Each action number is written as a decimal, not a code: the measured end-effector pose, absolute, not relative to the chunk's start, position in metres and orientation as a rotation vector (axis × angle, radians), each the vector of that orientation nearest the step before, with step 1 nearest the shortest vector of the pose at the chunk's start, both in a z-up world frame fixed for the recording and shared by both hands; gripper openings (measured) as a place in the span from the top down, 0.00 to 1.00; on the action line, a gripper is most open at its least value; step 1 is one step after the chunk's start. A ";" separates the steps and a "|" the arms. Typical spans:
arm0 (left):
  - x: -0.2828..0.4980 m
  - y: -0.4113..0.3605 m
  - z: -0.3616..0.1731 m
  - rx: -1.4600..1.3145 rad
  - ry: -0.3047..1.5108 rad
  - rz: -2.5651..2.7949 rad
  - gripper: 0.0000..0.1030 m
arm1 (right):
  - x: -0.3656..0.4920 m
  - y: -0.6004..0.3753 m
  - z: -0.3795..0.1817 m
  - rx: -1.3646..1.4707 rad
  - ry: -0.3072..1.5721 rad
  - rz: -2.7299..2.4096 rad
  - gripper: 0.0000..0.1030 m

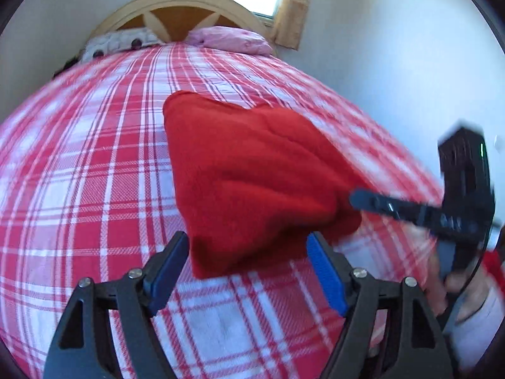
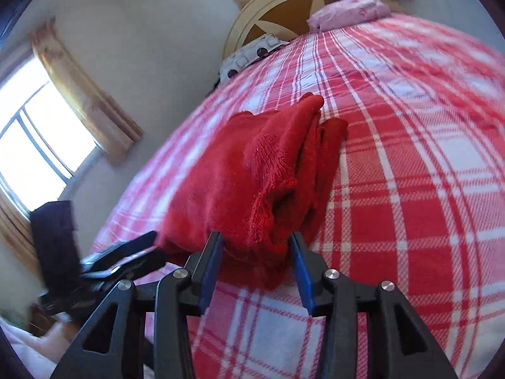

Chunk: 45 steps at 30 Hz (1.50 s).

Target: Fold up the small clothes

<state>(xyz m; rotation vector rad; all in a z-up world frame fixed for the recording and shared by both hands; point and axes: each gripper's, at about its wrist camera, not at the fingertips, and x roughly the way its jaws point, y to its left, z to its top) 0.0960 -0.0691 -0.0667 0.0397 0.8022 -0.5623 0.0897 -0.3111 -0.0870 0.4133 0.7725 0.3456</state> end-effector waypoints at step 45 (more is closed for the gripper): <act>0.176 -0.068 -0.078 0.098 0.801 -0.197 0.01 | 0.125 -0.277 -0.095 0.225 0.743 0.187 0.75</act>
